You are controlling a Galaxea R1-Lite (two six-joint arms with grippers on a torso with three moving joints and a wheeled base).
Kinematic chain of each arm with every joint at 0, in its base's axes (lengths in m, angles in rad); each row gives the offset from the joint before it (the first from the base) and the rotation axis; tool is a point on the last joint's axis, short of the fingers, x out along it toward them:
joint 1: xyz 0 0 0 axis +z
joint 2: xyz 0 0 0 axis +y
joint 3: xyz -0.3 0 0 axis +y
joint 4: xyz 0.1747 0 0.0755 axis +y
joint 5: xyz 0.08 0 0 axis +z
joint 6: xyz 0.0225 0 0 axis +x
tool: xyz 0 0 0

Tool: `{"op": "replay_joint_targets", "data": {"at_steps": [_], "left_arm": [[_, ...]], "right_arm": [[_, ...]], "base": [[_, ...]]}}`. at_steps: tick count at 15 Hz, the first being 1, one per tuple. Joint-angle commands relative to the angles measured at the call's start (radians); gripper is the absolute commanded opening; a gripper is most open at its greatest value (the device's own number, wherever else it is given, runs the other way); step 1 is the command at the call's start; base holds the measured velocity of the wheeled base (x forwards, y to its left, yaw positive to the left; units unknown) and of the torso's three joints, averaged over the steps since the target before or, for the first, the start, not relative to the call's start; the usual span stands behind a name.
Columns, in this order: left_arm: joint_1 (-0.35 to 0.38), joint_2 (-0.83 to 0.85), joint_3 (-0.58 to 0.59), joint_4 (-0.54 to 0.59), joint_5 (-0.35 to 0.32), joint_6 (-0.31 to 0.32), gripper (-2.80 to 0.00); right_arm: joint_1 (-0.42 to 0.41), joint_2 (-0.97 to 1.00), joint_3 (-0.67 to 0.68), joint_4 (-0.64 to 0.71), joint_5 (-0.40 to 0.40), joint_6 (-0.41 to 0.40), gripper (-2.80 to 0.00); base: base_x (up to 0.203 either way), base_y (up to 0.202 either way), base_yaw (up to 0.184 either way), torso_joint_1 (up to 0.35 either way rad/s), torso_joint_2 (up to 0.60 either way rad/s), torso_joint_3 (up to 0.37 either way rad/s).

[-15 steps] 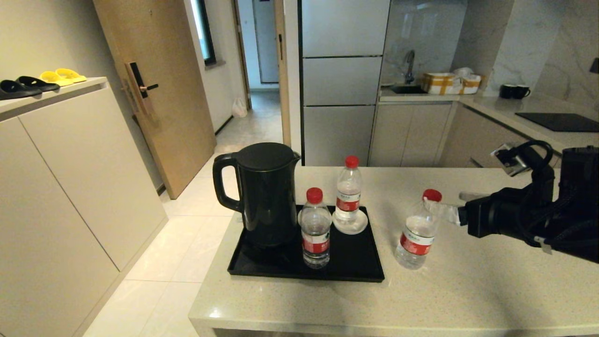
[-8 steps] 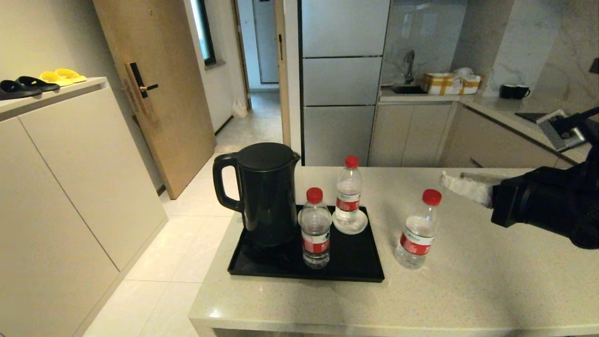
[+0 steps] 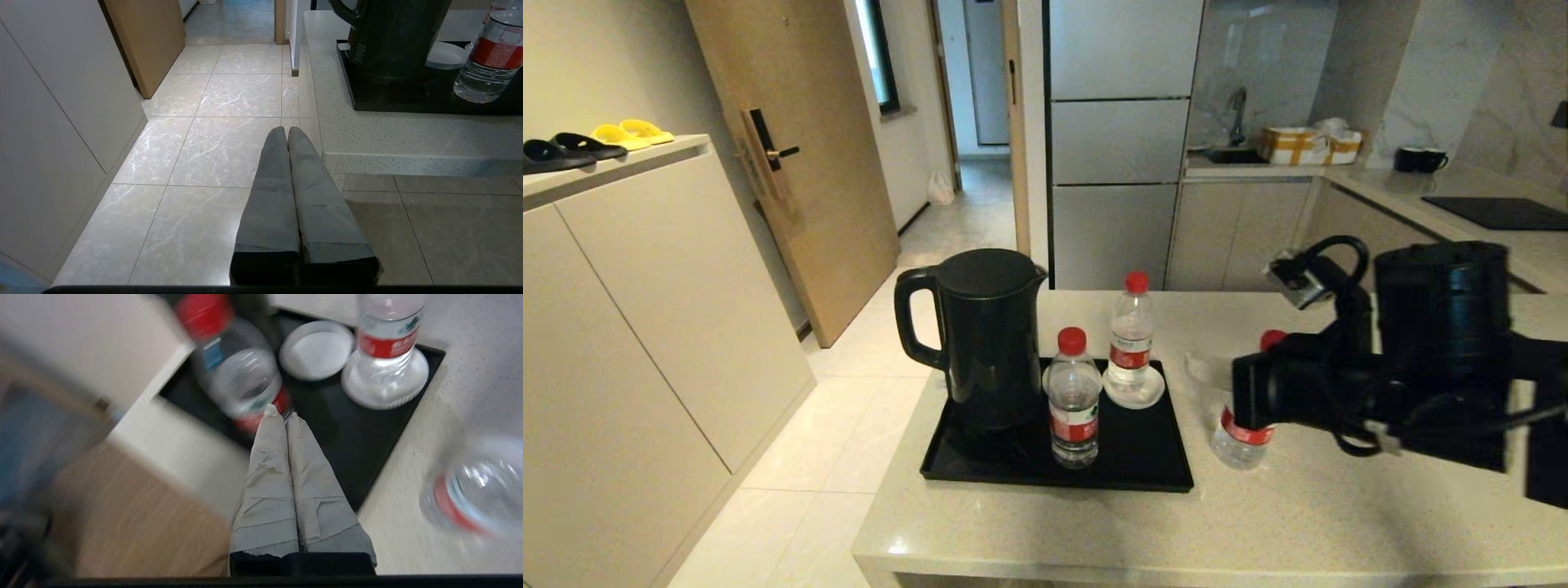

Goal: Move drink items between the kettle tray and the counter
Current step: Pick up the bottled water

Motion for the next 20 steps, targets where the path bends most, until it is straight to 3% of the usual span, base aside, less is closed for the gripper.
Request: {"op": "replay_joint_targets", "data": {"at_steps": [1, 2, 9, 16, 18, 20], "left_arm": [[0.0, 0.001, 0.0, 0.001, 0.0, 0.0, -2.8], [0.0, 0.001, 0.0, 0.0, 0.0, 0.0, -2.8], [0.0, 0.001, 0.0, 0.0, 0.0, 0.0, -2.8], [0.0, 0.001, 0.0, 0.0, 0.0, 0.0, -2.8], [0.0, 0.001, 0.0, 0.0, 0.0, 0.0, -2.8], [0.0, 0.001, 0.0, 0.0, 0.0, 0.0, -2.8]], "right_arm": [[0.009, 0.242, -0.08, -0.065, -0.049, 0.021, -2.8], [0.01, 0.289, -0.125, -0.079, -0.066, 0.027, 0.0], [0.01, 0.476, -0.368, -0.095, -0.261, 0.034, 0.0], [-0.001, 0.522, -0.449, -0.092, -0.392, 0.041, 0.0], [-0.003, 0.572, -0.494, -0.096, -0.466, 0.04, 0.0], [-0.009, 0.6, -0.529, -0.096, -0.474, 0.04, 0.0]], "base": [[0.0, 0.0, 0.0, 0.0, 0.0, 0.0], [0.0, 0.0, 0.0, 0.0, 0.0, 0.0], [0.0, 0.0, 0.0, 0.0, 0.0, 0.0], [0.0, 0.0, 0.0, 0.0, 0.0, 0.0], [0.0, 0.0, 0.0, 0.0, 0.0, 0.0], [0.0, 0.0, 0.0, 0.0, 0.0, 0.0]]}}
